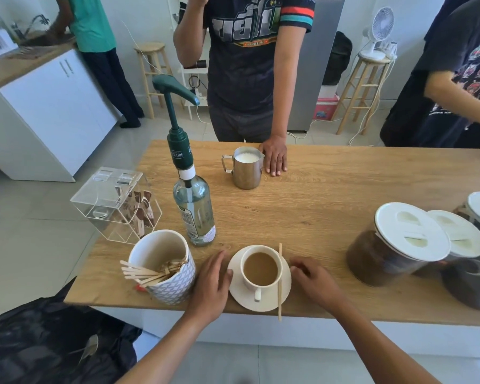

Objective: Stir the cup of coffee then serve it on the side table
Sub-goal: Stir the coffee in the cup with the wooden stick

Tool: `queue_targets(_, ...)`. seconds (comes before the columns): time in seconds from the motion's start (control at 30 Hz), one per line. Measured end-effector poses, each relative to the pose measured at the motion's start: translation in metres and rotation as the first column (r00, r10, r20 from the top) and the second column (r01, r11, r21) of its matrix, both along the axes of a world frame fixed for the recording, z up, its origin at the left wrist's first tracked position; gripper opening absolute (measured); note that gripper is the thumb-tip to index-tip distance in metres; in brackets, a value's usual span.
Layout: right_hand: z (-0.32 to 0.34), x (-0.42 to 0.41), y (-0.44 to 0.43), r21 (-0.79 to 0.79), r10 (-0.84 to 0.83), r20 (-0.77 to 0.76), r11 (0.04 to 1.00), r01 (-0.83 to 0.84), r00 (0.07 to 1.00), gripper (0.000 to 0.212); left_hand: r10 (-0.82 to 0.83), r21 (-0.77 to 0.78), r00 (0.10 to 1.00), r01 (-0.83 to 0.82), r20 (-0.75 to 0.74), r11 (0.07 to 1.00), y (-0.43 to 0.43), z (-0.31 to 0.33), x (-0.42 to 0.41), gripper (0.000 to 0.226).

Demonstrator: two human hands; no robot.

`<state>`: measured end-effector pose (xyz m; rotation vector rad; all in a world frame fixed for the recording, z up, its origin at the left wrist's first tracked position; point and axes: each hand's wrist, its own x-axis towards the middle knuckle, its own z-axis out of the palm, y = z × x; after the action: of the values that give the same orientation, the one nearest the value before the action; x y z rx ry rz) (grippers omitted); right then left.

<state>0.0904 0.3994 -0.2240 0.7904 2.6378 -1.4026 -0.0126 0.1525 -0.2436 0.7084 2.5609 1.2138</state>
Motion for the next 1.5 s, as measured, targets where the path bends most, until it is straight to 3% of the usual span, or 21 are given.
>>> queue_targets(0.33,0.007,-0.024,-0.004,0.035,-0.084,0.118,0.996,0.08,0.989,0.027,-0.029,-0.156,0.948,-0.023,-0.318,0.988,0.003,-0.03,0.005,0.056)
queue_targets(0.7,0.012,-0.045,-0.001,0.056,-0.102,0.14,0.994,0.095,0.985,0.027,-0.008,-0.166,0.938,-0.053,-0.345,0.985,0.007,-0.031,0.007,0.052)
queue_targets(1.07,0.006,-0.055,-0.002,0.065,-0.158,0.154,0.987,0.149,0.975,0.051,-0.002,-0.187,0.93,-0.072,-0.367,0.98,0.007,-0.037,0.007,0.054)
queue_targets(1.5,0.008,-0.058,-0.009,0.005,-0.207,0.188,0.978,0.21,0.96,0.028,0.002,-0.196,0.928,-0.08,-0.372,0.977,0.008,-0.036,0.008,0.052)
